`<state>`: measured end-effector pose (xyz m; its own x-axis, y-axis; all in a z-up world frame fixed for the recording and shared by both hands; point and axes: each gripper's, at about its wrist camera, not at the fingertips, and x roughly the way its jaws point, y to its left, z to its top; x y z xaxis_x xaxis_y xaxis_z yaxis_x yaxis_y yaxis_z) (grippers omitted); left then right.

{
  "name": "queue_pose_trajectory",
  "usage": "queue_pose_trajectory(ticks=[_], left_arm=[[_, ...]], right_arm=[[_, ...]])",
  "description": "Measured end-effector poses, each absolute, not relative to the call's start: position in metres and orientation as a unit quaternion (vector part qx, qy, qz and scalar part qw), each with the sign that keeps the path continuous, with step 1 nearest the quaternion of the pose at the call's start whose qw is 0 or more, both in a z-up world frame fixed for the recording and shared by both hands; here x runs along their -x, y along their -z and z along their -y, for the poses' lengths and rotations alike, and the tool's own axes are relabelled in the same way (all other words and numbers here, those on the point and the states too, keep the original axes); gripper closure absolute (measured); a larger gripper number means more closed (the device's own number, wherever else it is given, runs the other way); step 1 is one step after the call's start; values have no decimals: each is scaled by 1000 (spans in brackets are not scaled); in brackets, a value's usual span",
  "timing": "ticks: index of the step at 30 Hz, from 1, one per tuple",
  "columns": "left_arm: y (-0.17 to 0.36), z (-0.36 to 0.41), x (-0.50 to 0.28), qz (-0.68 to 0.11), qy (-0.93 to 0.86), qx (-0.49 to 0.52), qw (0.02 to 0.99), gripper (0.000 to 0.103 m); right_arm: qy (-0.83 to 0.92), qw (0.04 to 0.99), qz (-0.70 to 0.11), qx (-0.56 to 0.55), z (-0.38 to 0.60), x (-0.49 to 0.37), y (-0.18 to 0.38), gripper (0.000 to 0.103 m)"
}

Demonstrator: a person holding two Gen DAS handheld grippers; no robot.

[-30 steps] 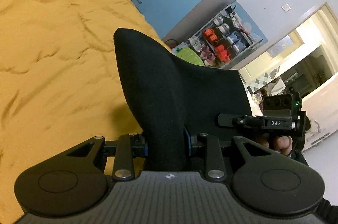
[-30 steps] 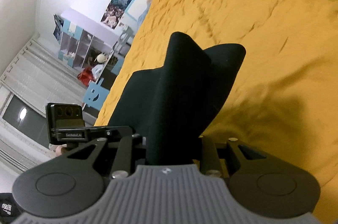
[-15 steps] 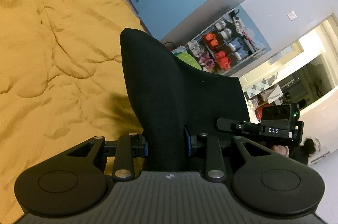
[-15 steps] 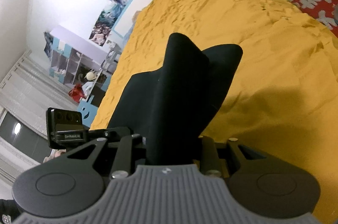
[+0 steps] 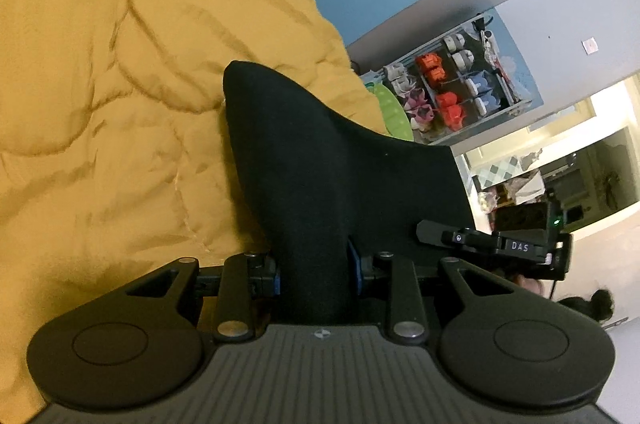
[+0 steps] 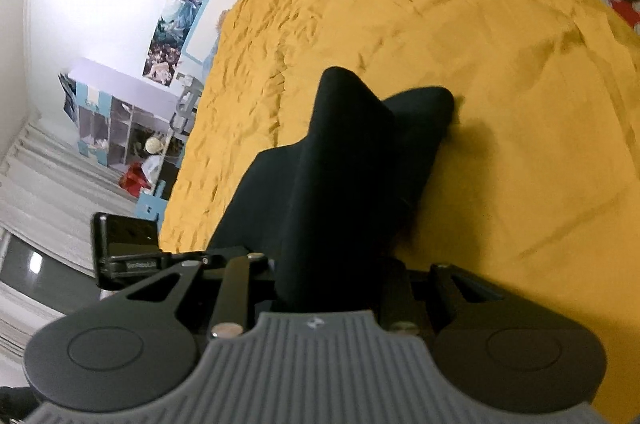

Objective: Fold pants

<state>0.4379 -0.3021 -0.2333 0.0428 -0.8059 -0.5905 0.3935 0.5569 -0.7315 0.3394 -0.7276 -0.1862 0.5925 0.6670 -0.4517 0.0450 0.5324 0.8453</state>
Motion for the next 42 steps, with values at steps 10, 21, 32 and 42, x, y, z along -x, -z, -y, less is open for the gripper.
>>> queue_pose_trajectory(ticks=[10,21,32,42], left_arm=[[246,267,-434,-555,436,267,656,64],[262,247,-397,-573,441,260,640,66],[218,238,-388,-570,445,134,678,67],[145,277,-350,-421,354,-32,834,47]], right_arm=[[-181,752,-405,-488,741,-312,193,65],[-167,751,-413,-487,738,-244,192,75],[-154,797,-432,-394,729,-220,153,71],[22,908,-393,-141,657,-219,73,68]])
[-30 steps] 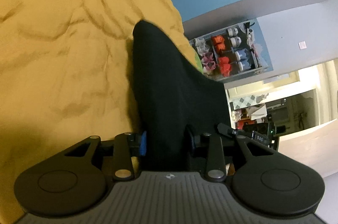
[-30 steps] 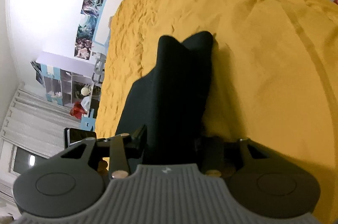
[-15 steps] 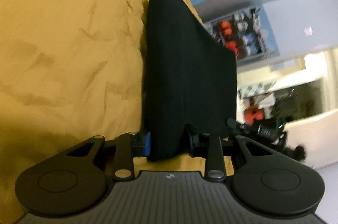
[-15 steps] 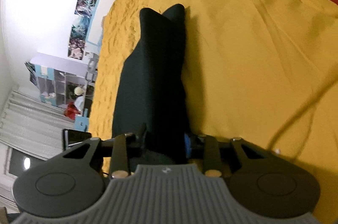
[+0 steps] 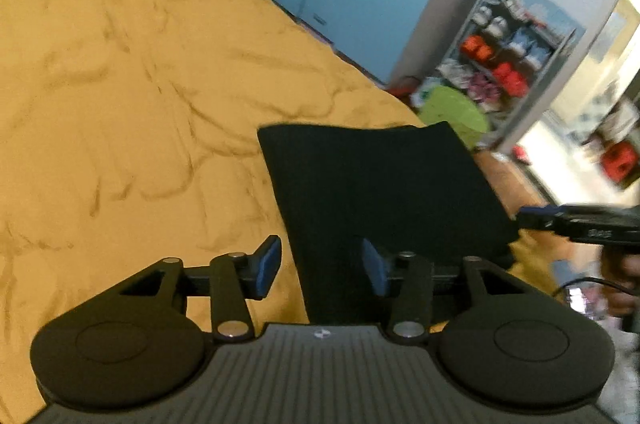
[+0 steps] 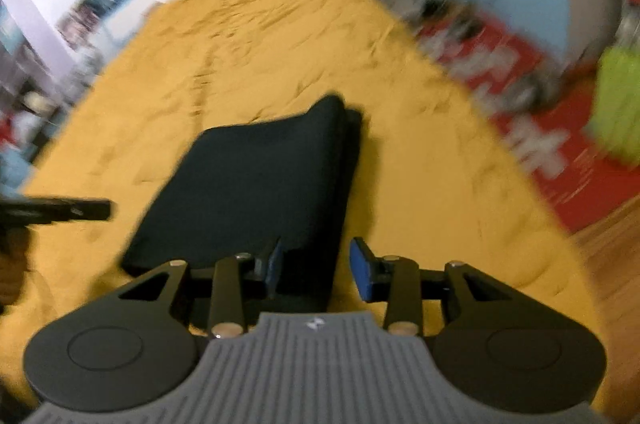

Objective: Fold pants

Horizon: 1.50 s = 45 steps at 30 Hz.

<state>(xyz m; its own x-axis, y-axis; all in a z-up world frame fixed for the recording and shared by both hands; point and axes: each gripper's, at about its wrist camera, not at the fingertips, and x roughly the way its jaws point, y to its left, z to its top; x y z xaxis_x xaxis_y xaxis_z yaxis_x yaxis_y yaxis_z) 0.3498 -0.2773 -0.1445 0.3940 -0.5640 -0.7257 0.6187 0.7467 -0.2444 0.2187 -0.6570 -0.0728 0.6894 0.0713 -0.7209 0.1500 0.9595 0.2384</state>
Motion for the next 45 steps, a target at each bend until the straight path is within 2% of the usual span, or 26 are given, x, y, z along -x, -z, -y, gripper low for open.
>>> queue_pose_trajectory(ticks=[6,9,11,15,21,23,25,26,28,31,42,45], left_arm=[[152,312,-342,-355,320,-87,874,43],[165,334,-361,-357,339,-90,866,43],[170,342,-370,-354,354,-91,861,43],[180,351,-388,-369,362,-82,852,43],[193,344,-411,-394,341,-64,851,45],[194,335,-409,-395,334,-60,854,45],[194,324,-406,-398,319,-55,859,39],[195,317,-403,-403,314,-46,858,39],[194,303,-393,-411,316,-32,855,39],[190,287,-375,-415,325,-22,850,39],[181,255,-303,-443,330,-63,831,39],[166,250,-284,-435,333,-71,834,39]], right_arm=[[80,947,-309,-28,596,-236,46,54],[39,947,-319,7,580,-271,70,60],[8,944,-329,26,577,-298,92,73],[-11,938,-345,20,587,-334,115,74],[39,932,-360,-12,615,-353,118,76],[51,930,-364,-17,625,-344,118,78],[71,927,-367,-23,630,-330,118,78],[84,926,-368,-21,629,-324,118,74],[100,925,-365,-28,628,-303,114,68],[94,928,-356,-57,618,-271,110,69],[143,913,-380,-47,546,-181,87,68],[150,914,-373,-56,528,-163,66,61]])
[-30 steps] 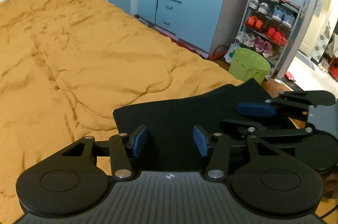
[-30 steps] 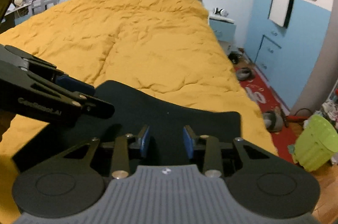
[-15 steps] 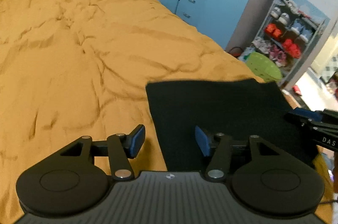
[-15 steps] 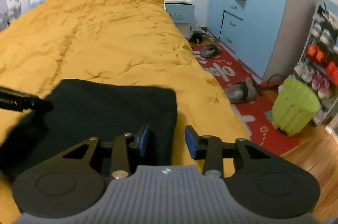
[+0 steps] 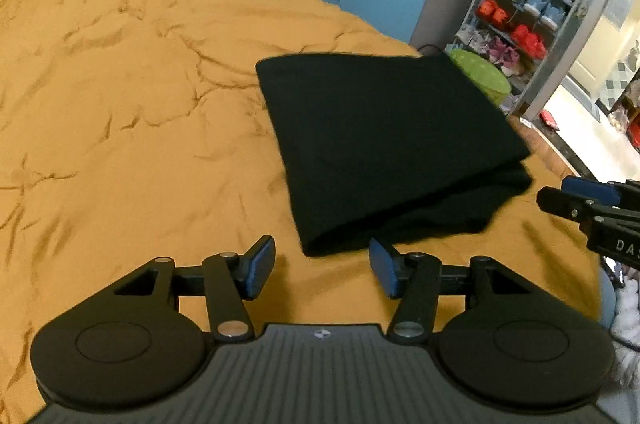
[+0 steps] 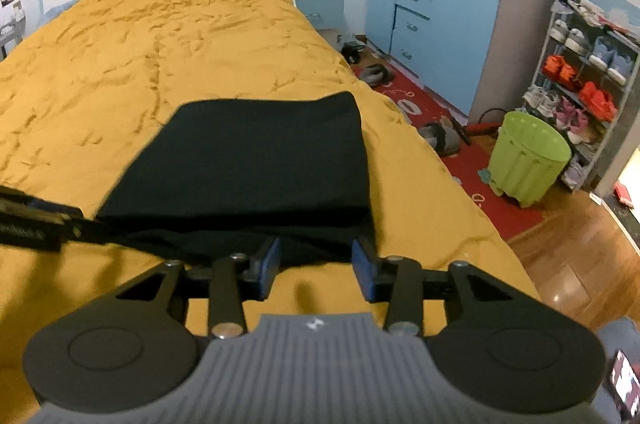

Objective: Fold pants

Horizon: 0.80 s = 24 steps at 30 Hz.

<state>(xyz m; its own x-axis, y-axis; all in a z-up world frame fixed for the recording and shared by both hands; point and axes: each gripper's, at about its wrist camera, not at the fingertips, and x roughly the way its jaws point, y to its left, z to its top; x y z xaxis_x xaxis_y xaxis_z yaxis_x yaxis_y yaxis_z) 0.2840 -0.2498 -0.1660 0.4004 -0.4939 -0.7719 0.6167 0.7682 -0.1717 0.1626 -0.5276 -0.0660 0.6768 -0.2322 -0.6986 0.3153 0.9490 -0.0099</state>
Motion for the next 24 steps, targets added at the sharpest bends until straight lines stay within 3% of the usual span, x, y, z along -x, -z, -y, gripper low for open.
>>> queue_pose_trajectory(ticks=[3,5,6,9,24], left_arm=[[141,245,-269,-423,327,-73,842,38],[123,244,-258,-422,311,-86,847,31],[116,244,-252,-422,303,-91,850,26],[95,243,-235,-416,295,-95,855,17],[77,236,-193,-389,276,-91,874,14]], right_arm=[[158,915,-366,-67,510,-146,41,50],[166,916,-356,-76,499,-136,25,26],[173,917,-348,-85,493,-130,17,19],[196,910,-350,-107,480,-119,4,20],[269,888,-354,-112,440,-92,-13,20]])
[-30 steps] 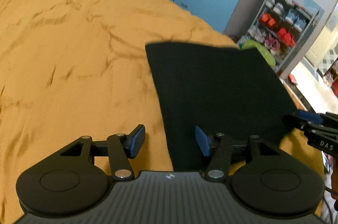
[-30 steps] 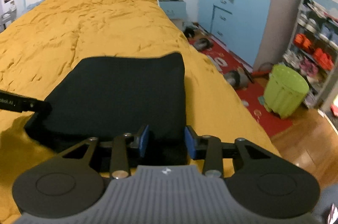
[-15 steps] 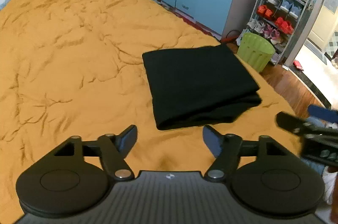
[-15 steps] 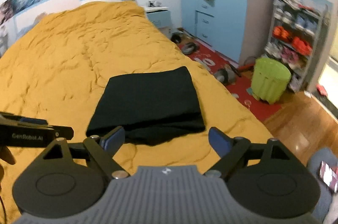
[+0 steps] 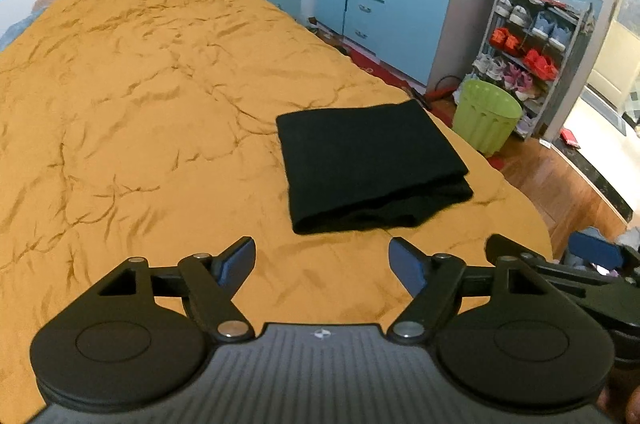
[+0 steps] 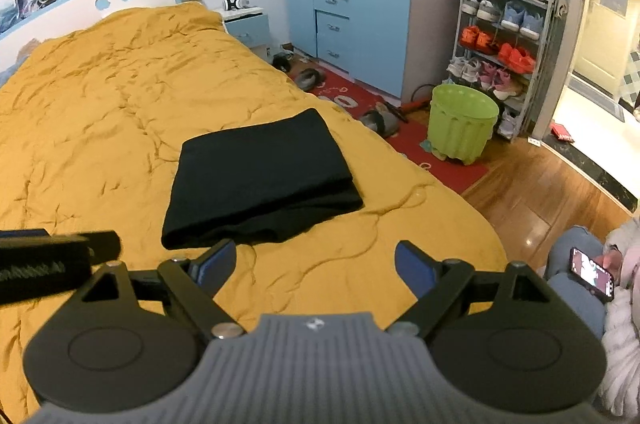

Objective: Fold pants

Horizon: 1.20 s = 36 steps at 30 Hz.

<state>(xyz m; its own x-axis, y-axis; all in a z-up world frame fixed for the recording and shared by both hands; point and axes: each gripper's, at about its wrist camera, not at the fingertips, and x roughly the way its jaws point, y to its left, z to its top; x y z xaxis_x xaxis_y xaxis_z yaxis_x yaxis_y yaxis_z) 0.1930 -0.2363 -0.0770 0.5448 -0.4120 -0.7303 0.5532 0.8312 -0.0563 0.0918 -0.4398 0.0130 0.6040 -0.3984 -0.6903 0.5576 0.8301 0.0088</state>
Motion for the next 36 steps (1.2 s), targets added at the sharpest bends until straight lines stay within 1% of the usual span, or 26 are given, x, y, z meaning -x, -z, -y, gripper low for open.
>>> queue_pose_trajectory(ticks=[36], left_arm=[[78,232,-182,-386,274,-81,877,14]], right_arm=[[290,881,-359,-102,436,-83,-20,20]])
